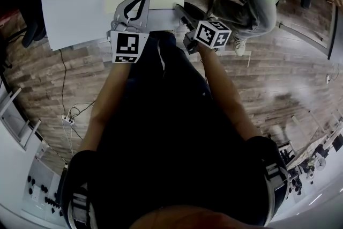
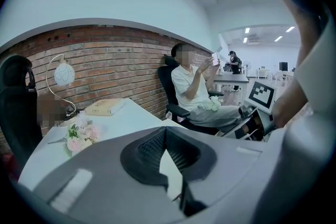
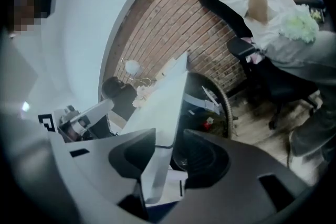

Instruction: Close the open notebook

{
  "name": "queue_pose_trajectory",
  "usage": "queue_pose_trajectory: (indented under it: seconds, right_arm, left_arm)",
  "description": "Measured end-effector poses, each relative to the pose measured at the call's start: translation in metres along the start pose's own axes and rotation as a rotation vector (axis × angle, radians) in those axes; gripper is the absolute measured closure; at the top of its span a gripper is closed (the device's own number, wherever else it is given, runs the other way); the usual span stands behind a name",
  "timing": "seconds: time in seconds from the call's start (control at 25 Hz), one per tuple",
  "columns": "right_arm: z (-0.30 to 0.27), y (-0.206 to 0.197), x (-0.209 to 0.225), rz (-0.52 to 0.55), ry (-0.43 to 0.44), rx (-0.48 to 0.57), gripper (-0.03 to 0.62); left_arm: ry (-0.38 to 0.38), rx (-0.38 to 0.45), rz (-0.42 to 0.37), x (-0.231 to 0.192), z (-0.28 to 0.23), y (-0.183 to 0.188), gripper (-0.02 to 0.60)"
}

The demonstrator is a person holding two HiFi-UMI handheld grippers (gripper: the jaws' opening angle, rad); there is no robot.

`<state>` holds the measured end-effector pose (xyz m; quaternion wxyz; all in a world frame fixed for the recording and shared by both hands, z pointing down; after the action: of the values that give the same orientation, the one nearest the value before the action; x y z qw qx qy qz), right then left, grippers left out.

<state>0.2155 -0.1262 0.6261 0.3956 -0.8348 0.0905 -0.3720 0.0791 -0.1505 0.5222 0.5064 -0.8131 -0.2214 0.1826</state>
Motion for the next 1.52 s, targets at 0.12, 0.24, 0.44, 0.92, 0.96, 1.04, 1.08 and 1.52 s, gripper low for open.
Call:
queue_pose_trajectory:
  seconds: [0.12,0.24,0.44,0.92,0.96,1.04,1.08,1.52]
  right_arm:
    - [-0.002,-0.002,0.004,-0.095,0.036,0.011,0.462]
    - [-0.003,-0.003,0.002,-0.146,0.055,0.018,0.463]
    - [0.0,0.002,0.001,-0.16,0.051,0.023,0.497]
    - [0.012,0.033,-0.009,-0.11,0.008,0.085,0.537]
    - [0.012,0.035,-0.011,-0.101,0.003,0.085,0.538]
    - [0.013,0.038,-0.013,-0.09,-0.007,0.085,0.54]
    - [0.013,0.039,-0.014,-0.086,-0.013,0.085,0.541]
    - [0.016,0.06,-0.019,-0.027,-0.09,0.083,0.549]
  left_arm:
    - [0.003,-0.006,0.001,0.001,-0.002,0.0,0.574]
    - [0.007,-0.008,0.002,-0.001,0.002,0.0,0.575]
    - [0.014,-0.011,0.002,-0.001,0.0,0.001,0.575]
    - [0.008,0.006,0.0,0.0,0.009,0.003,0.574]
    - [0.007,0.009,0.0,-0.001,0.011,0.004,0.575]
    - [0.006,0.016,-0.001,-0.002,0.014,0.005,0.574]
    - [0.006,0.018,-0.001,-0.003,0.016,0.005,0.575]
    - [0.011,0.039,0.014,-0.022,0.036,0.012,0.575]
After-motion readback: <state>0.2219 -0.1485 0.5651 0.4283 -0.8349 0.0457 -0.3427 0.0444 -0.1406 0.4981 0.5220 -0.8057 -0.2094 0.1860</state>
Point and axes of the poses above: the fingertips, and each gripper's own axes: z backward along the fingers, x to its right, y out of its top, the point moved 3 cm from there along z, backward along the fingers, and after that the axes turned 14 degrees about z, right-handed, at the moved point
